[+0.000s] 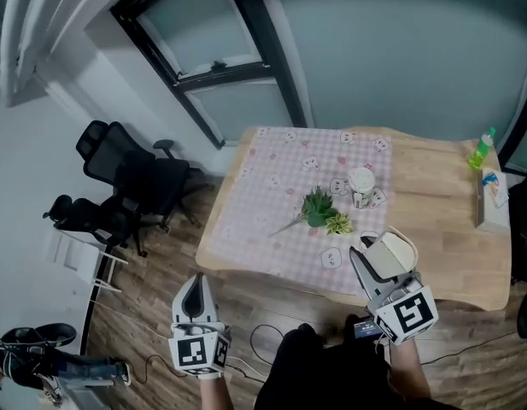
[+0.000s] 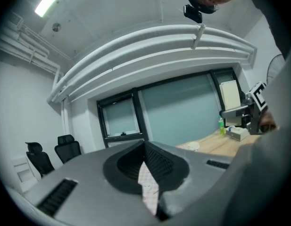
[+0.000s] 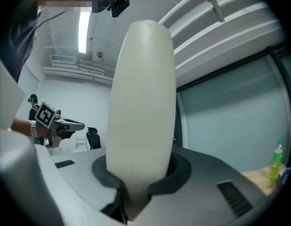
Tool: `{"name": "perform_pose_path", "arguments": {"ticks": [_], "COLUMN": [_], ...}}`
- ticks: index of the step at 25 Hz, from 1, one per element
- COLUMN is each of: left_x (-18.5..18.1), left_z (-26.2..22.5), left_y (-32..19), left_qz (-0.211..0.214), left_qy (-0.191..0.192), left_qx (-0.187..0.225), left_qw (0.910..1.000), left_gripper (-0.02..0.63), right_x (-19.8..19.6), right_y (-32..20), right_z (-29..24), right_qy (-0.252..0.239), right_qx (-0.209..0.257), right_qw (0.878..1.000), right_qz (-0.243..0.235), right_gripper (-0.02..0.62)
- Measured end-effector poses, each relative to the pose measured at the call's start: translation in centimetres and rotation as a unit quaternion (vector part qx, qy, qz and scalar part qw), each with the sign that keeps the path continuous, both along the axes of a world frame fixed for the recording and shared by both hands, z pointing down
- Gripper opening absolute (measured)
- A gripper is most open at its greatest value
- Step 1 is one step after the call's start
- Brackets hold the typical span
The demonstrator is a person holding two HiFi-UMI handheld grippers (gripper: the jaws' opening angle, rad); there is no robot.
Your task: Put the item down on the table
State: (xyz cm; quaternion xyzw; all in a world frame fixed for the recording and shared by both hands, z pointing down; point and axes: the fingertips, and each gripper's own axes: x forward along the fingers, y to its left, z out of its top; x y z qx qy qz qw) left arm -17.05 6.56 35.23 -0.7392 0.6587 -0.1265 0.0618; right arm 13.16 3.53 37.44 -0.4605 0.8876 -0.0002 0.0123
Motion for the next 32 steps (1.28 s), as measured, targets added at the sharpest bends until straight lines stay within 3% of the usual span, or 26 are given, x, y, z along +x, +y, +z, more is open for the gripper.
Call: {"name": "perform_pose_path", "arguments": {"ticks": [4,10,14,17,22,27,32], "left_x": [-1.2,-4.0,-6.2,-7.7,-6.1,-5.8,-5.1], "left_z": [2.1,3.2,3.6,4.1,5.2,4.3,3.8], "left_y": [-0.6,-6.5,-11.0,-13.9,-16.7,-18.6,-19.9], "left_qz": [-0.003,0.025,0.051,0.059,0.091,0.073,0.067], "left_qy": [0.013,0.03,0.003,0.032,0.045,0.072,0.058], "left_qx": [-0.02,-0.012,-0.008,-0.019,-0.024,-0.012,-0.008], "left_qw": [0.9997,0.9992,0.9987,0.9976,0.9945,0.9947,0.996], "left_gripper": [-0.002,0.0,0.0,-0.001,0.0,0.0,0.0], "right_x": [-0.7,-3.1,-5.5,-7.7,-9.6,-9.7,-9.1], "right_y": [-1.1,-5.8,-9.1,-11.2,-14.6,-19.6,-21.8], "right_z": [0.2,0.0,-1.1,-1.1,1.1,2.7,3.3], "right_qy": [0.001,0.027,0.047,0.049,0.046,0.023,0.03], "right_qx": [0.003,-0.008,-0.009,-0.008,-0.017,0.001,0.003], "right_qw": [1.0,0.999,0.998,0.998,0.998,0.999,0.999], "right_qz": [-0.003,0.018,0.04,0.04,0.033,0.042,0.036], "right_gripper": [0.106,0.106,0.106,0.106,0.106,0.106,0.106]}}
